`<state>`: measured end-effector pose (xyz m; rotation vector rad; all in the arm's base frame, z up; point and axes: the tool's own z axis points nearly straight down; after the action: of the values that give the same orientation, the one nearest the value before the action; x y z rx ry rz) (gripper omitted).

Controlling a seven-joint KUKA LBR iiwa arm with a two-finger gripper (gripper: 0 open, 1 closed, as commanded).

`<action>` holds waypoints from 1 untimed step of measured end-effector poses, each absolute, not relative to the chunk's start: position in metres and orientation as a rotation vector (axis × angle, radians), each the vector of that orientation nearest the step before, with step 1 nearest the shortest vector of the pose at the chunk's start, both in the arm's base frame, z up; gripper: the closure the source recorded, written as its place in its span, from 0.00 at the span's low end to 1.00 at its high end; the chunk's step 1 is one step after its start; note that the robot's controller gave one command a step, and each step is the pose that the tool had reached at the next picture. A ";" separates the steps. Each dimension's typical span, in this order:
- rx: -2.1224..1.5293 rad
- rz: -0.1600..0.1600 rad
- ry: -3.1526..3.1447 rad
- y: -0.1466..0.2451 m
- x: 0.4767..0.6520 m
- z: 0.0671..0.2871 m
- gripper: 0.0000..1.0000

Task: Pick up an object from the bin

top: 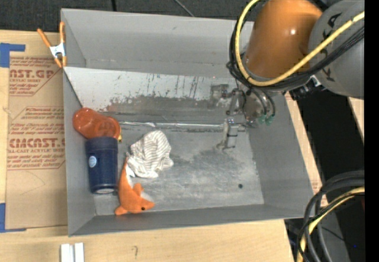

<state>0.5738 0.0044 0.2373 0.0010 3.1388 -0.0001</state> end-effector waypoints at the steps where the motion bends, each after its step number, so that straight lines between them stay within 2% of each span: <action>1: 0.001 0.000 3.139 0.004 0.574 0.237 0.00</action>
Offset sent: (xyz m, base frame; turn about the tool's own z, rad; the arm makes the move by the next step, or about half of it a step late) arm 0.0129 0.0743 -0.0779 -0.0561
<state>0.5738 0.0045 0.2373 0.0009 3.1388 -0.0001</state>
